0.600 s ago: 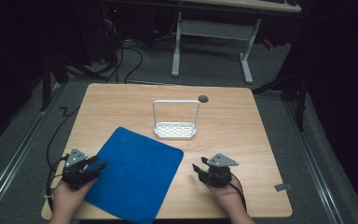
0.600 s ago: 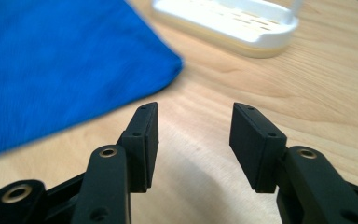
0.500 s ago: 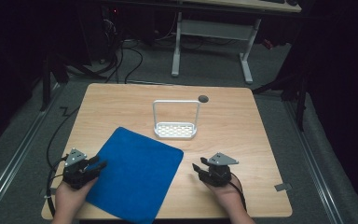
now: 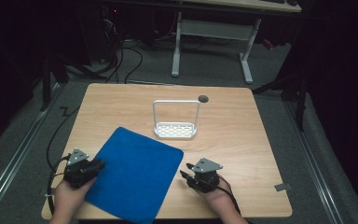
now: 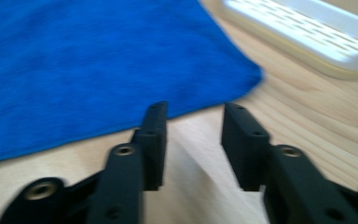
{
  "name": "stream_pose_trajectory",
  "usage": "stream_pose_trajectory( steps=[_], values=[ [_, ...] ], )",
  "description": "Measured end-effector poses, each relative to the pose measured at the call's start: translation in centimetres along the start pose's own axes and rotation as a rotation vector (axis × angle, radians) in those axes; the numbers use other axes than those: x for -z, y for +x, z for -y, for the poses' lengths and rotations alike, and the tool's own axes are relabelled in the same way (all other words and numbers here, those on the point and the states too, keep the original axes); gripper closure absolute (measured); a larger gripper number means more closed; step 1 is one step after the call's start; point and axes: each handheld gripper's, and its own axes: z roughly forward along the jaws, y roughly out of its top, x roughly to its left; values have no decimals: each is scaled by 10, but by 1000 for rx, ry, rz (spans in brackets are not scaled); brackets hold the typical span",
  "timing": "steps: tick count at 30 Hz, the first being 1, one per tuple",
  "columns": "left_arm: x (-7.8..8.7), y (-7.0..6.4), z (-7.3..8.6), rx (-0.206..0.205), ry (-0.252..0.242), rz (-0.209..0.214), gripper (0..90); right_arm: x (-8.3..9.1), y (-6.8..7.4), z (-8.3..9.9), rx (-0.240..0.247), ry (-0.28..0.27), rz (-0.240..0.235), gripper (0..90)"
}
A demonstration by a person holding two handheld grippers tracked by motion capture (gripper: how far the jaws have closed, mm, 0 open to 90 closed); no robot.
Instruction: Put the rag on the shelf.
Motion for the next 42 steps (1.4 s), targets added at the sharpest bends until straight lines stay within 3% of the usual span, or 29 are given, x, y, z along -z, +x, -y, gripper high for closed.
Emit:
stream_pose_trajectory(
  steps=[2, 3, 4, 5, 9, 16, 22, 23, 24, 25, 26, 27, 32, 33, 34, 35, 42],
  values=[
    [-1, -1, 0, -12, 15, -6, 768, -2, 5, -2, 22, 1, -16, 697],
    [-1, -3, 2, -34, 40, -16, 835, -5, 13, -5, 61, -5, -48, 846],
    [-1, -3, 2, -34, 40, -16, 856, -5, 13, -5, 61, -5, -48, 846],
    [-1, -4, 3, -42, 52, -15, 881, -8, 22, -8, 103, 4, -70, 900],
    [-3, -6, 6, -57, 83, -12, 900, -21, 35, -13, 123, 38, -136, 900],
    [-3, -8, 8, -62, 76, -15, 900, -34, 43, -14, 141, 95, -158, 900],
    [-1, -11, 9, -56, 91, 25, 900, -30, 40, -12, 135, 106, -134, 900],
    [0, -20, 8, -104, 114, 34, 900, -26, 38, -9, 133, 107, -124, 900],
    [0, -20, 8, -104, 114, 34, 900, -24, 36, -7, 129, 110, -119, 900],
    [-3, -28, 5, -142, 128, 38, 900, -21, 34, -6, 124, 111, -116, 900],
    [-3, -28, 5, -142, 128, 38, 900, -21, 34, -6, 124, 111, -116, 900],
    [-7, -37, 2, -176, 133, 53, 900, -16, 30, -2, 110, 118, -104, 900],
    [-13, -47, -1, -200, 136, 92, 900, -3, 15, 7, 75, 131, -83, 900],
    [-15, -51, -2, -218, 138, 118, 900, 0, 10, 9, 67, 134, -81, 900],
    [-15, -51, -2, -218, 138, 118, 900, 0, 10, 9, 67, 134, -81, 900],
    [-17, -55, -3, -217, 134, 140, 900, 3, 4, 12, 28, 137, -85, 900],
    [-22, -65, -3, -223, 124, 217, 900, 21, -4, 25, 49, 143, -49, 900]
  ],
)
